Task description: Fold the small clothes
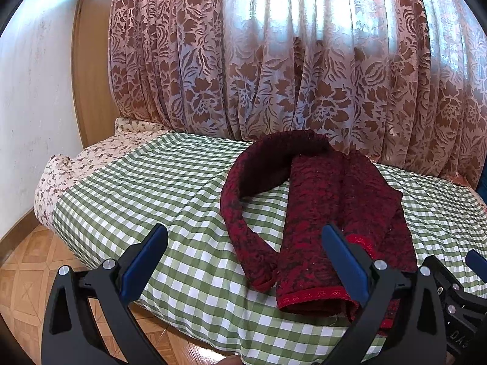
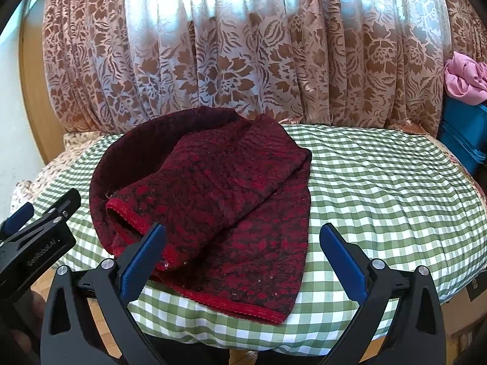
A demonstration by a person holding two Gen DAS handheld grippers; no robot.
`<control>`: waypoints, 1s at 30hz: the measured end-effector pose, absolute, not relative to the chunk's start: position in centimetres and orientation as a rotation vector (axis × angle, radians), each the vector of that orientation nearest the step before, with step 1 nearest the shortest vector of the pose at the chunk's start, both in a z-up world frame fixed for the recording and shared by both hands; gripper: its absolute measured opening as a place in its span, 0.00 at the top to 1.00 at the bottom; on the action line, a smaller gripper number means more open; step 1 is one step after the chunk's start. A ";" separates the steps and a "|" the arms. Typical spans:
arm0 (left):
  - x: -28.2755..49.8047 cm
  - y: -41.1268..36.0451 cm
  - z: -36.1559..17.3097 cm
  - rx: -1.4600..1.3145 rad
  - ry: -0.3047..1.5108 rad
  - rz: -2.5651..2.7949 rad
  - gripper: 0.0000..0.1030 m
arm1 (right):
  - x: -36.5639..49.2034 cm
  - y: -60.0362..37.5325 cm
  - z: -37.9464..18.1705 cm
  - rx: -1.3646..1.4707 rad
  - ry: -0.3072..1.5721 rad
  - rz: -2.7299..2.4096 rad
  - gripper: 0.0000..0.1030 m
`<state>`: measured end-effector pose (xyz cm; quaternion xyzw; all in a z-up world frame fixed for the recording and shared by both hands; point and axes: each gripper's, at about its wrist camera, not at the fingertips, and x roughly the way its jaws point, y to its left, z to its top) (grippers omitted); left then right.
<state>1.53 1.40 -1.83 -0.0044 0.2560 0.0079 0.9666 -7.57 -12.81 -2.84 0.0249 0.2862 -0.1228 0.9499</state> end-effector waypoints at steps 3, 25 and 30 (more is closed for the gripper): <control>1.5 1.4 -1.8 -0.011 0.519 0.016 0.02 | -7.5 -12.8 -2.8 0.050 0.582 -0.247 0.03; 1.8 1.7 -1.9 -0.018 0.530 0.022 0.02 | -7.4 -12.5 -2.7 0.049 0.576 -0.220 0.03; 2.4 2.1 -2.6 -0.013 0.550 0.039 0.02 | -7.0 -12.4 -2.8 0.050 0.575 -0.192 0.03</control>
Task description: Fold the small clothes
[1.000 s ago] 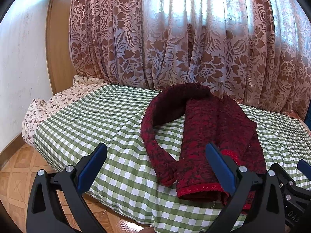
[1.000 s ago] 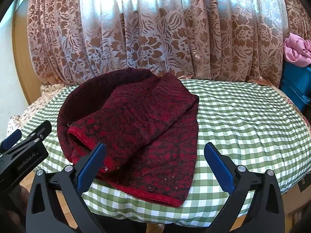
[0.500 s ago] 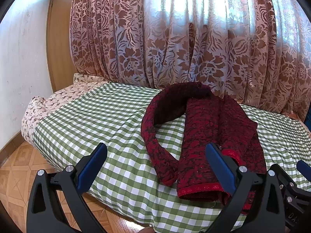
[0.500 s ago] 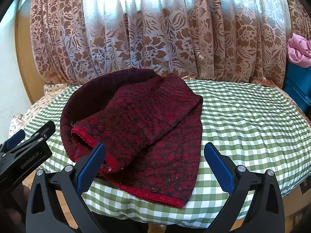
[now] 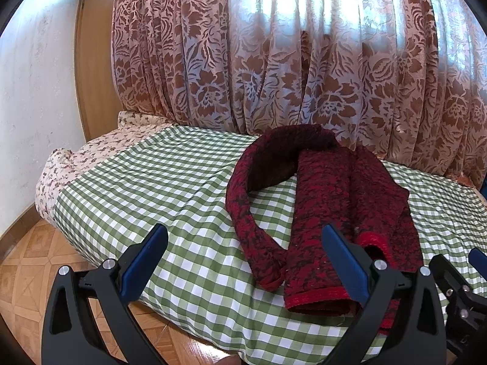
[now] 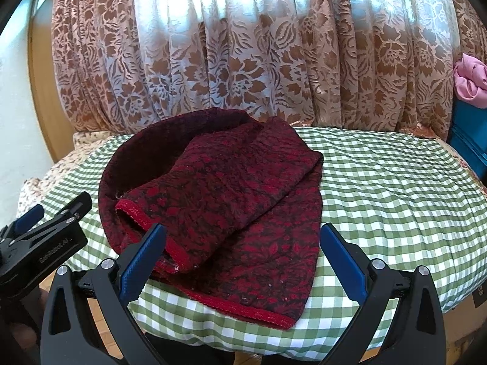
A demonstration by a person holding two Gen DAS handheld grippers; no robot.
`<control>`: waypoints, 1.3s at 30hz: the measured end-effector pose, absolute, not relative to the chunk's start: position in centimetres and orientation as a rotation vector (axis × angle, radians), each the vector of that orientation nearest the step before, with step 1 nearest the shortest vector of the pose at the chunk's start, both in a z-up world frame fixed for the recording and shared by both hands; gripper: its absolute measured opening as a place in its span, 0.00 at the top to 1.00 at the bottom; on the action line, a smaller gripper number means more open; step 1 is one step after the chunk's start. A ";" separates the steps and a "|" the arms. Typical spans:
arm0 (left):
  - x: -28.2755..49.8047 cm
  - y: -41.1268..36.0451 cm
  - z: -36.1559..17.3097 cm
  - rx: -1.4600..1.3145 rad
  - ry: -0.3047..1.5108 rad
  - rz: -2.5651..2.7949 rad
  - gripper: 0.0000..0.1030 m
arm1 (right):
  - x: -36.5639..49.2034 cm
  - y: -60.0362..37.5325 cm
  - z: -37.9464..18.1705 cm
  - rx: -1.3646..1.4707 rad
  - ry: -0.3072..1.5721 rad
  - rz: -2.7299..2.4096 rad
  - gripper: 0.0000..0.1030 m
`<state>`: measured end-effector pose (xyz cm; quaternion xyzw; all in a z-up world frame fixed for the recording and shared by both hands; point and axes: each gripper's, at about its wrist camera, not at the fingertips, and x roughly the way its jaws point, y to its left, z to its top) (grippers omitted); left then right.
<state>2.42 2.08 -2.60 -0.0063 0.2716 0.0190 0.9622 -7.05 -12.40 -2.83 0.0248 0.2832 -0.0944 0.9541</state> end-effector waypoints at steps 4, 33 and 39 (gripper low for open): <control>3.5 2.7 -3.2 -0.001 0.575 0.058 0.02 | -6.6 -12.5 -2.9 0.062 0.575 -0.151 0.03; 14.9 4.0 -9.3 -0.071 0.921 -0.128 0.89 | -0.8 -26.6 2.9 0.169 0.589 -0.228 0.96; 17.5 6.7 -7.0 -0.062 0.876 -0.036 0.91 | 0.8 -37.4 4.2 0.173 0.548 -0.510 0.96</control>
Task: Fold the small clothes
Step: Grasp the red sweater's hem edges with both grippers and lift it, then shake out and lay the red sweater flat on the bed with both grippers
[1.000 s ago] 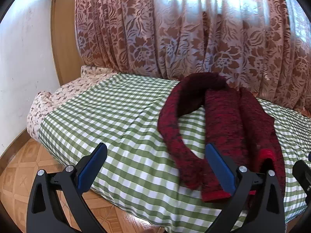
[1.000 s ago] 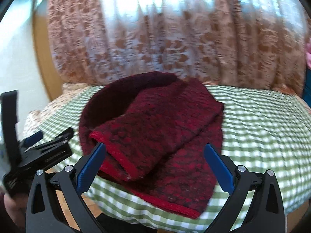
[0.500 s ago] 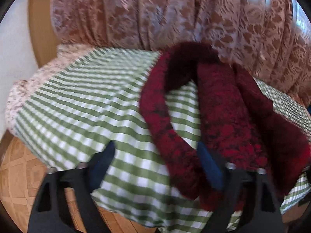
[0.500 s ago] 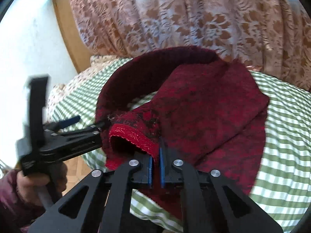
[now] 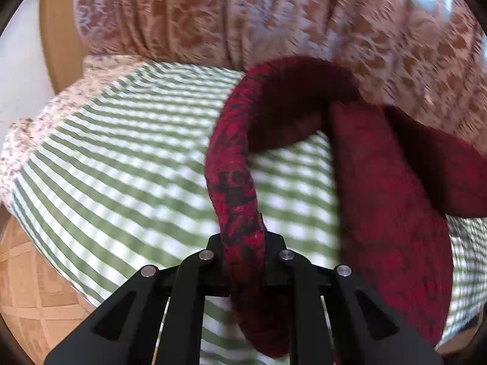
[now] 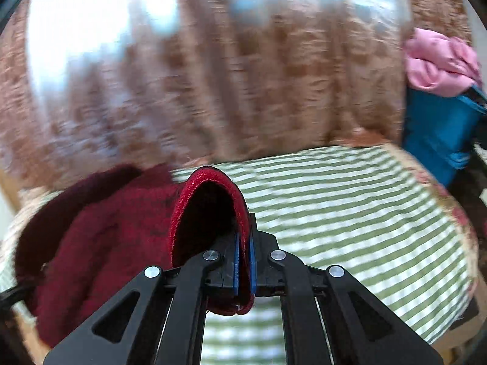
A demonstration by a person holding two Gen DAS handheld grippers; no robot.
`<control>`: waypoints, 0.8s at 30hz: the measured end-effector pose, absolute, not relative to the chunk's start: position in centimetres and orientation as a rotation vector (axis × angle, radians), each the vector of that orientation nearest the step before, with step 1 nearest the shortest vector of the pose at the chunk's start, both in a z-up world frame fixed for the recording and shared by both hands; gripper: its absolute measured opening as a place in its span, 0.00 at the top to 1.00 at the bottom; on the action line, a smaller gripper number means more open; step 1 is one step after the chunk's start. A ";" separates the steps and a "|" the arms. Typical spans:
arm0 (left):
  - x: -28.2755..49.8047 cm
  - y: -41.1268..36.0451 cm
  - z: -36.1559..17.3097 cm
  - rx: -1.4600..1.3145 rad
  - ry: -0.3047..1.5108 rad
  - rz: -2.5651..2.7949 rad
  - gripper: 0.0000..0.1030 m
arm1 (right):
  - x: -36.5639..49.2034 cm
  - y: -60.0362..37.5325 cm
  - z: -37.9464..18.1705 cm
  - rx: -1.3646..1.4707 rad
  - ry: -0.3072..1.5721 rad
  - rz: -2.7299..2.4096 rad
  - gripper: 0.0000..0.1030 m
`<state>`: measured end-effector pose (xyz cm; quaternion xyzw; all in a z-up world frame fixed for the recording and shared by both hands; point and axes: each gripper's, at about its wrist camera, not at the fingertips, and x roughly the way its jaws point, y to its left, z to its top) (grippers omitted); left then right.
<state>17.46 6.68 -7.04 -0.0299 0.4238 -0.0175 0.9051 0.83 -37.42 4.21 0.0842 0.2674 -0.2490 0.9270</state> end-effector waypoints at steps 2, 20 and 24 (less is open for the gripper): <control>18.9 8.2 -6.1 -0.065 0.856 0.009 0.91 | 2.1 -40.0 3.9 0.161 0.559 -0.581 0.96; 27.7 14.8 -1.1 -0.123 0.741 0.155 0.31 | 4.6 -41.5 -1.5 0.287 0.785 -0.412 0.19; 24.9 13.0 -3.5 -0.152 0.799 0.059 0.28 | 3.6 -34.5 -7.2 0.472 0.981 -0.089 0.25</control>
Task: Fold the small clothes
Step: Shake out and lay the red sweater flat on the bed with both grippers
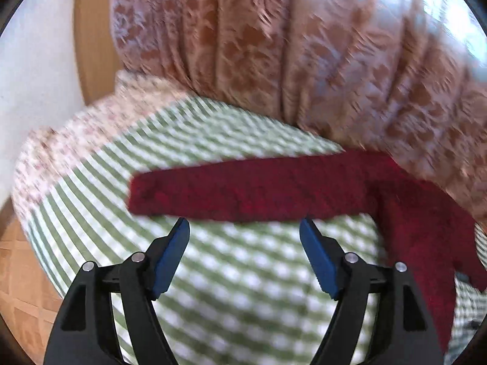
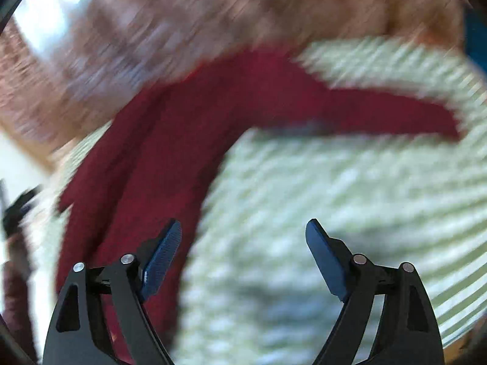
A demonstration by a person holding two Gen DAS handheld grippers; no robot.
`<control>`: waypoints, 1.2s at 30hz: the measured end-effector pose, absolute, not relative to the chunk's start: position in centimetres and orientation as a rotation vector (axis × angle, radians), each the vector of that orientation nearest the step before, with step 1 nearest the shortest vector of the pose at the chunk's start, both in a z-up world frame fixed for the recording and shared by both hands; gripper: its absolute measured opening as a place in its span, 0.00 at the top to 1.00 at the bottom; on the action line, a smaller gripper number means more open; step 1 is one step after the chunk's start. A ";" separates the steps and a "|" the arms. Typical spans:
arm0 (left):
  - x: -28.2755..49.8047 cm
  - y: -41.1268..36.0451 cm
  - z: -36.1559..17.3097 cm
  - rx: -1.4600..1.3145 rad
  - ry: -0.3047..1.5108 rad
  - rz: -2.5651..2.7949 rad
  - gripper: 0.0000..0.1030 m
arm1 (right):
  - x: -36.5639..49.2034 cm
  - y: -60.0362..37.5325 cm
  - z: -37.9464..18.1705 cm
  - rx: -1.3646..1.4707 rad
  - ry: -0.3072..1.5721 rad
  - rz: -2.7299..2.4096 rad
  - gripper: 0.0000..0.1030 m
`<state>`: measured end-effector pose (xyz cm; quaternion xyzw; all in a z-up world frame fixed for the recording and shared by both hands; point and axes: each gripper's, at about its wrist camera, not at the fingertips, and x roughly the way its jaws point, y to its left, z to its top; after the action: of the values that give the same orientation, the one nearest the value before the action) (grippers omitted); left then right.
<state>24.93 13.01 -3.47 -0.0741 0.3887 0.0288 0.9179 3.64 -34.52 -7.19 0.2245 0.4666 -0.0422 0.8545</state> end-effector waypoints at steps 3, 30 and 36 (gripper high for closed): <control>22.3 11.7 -5.1 -0.182 0.850 -0.009 0.28 | 3.8 -29.5 -10.8 0.504 1.119 0.049 0.42; 10.4 -8.2 -10.2 -0.318 1.137 -0.912 0.28 | 2.5 -42.0 -9.1 0.124 1.001 -0.545 0.87; 11.1 -12.5 -10.5 -0.281 1.149 -0.903 0.89 | 2.7 -41.1 -9.2 0.092 1.011 -0.517 0.87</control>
<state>11.05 -12.54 -10.52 -0.1278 0.5228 -0.4111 0.7357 2.71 -41.07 -9.23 0.0437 0.4785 -0.2446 0.8422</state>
